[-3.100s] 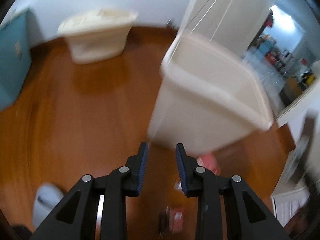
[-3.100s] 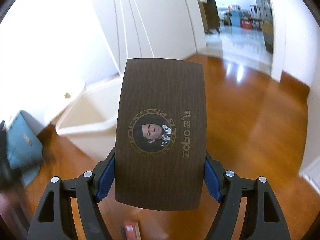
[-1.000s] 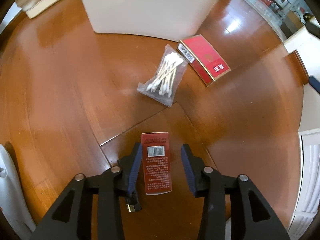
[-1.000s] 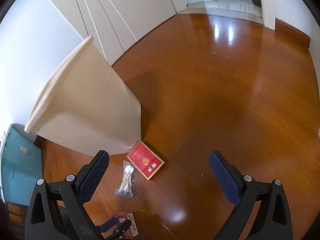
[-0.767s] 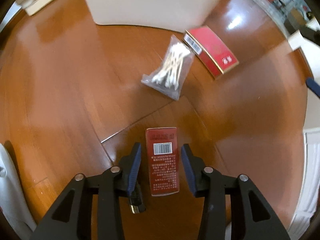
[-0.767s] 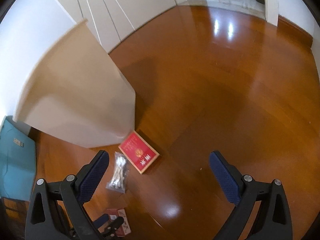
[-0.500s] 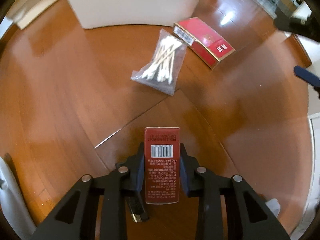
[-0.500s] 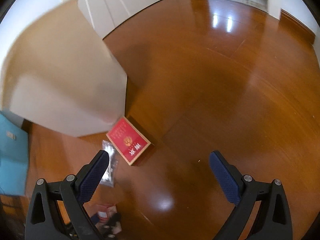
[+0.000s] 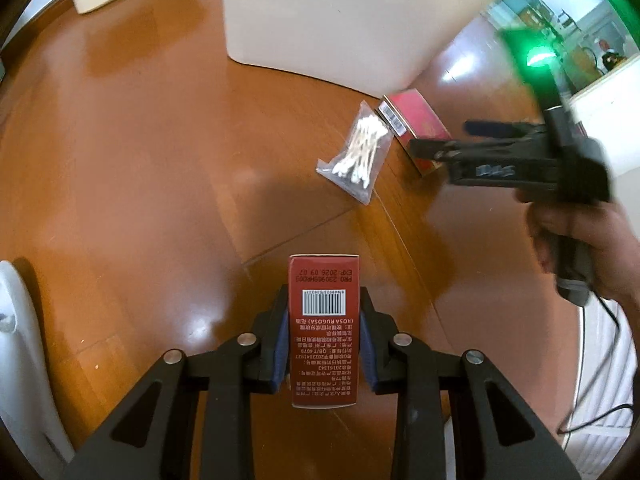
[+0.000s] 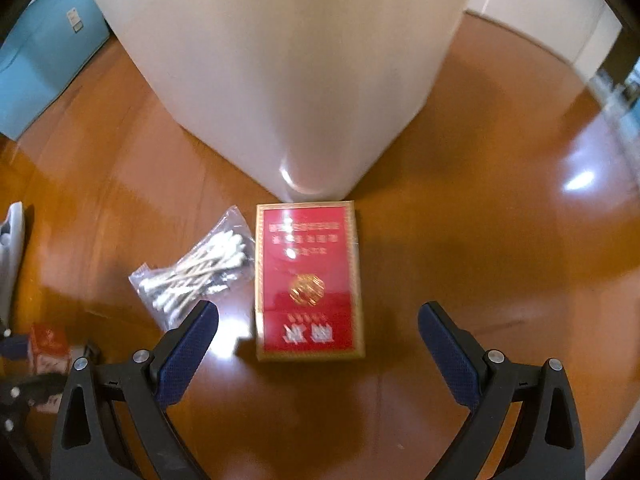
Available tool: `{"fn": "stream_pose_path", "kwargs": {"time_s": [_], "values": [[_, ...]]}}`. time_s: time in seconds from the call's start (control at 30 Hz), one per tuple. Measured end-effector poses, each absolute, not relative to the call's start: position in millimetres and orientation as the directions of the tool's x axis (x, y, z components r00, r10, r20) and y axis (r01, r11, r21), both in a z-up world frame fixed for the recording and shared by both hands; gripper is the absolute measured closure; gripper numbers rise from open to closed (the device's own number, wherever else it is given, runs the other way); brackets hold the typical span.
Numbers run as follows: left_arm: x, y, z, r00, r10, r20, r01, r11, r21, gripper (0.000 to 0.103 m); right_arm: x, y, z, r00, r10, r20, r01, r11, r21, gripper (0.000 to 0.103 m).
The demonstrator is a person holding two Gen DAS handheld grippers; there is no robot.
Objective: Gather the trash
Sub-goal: 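Grasp the red cigarette pack with the right tool, then carry the red barcode box over the wastebasket and open the left tool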
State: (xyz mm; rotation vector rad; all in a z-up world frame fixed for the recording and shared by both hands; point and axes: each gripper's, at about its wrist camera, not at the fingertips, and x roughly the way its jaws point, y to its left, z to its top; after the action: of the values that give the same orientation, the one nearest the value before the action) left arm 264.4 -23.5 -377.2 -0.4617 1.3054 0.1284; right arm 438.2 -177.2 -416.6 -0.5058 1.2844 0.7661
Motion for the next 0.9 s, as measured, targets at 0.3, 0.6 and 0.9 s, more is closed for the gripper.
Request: {"fn": "stream_pose_path", "kwargs": {"time_s": [0.3, 0.6, 0.9], "values": [[257.1, -4.4, -329.0, 0.363, -0.143, -0.921, -0.389, 0.875, -0.289, 0.075, 443.6, -176.5, -430.7, 0.12, 0.195, -0.974, -0.719, 0.693, 0.05, 0.045], [287.5, 15.5, -223.4, 0.575, -0.131, -0.808, -0.299, 0.885, -0.356, 0.075, 397.2, -236.3, -389.6, 0.263, 0.298, -0.918, -0.508, 0.852, 0.131, 0.045], [374.9, 16.5, -133.9, 0.736, -0.166, -0.657, -0.151, 0.905, -0.398, 0.075, 352.2, -264.9, -345.6, 0.357, 0.35, -0.866, -0.337, 0.913, 0.23, 0.045]]}}
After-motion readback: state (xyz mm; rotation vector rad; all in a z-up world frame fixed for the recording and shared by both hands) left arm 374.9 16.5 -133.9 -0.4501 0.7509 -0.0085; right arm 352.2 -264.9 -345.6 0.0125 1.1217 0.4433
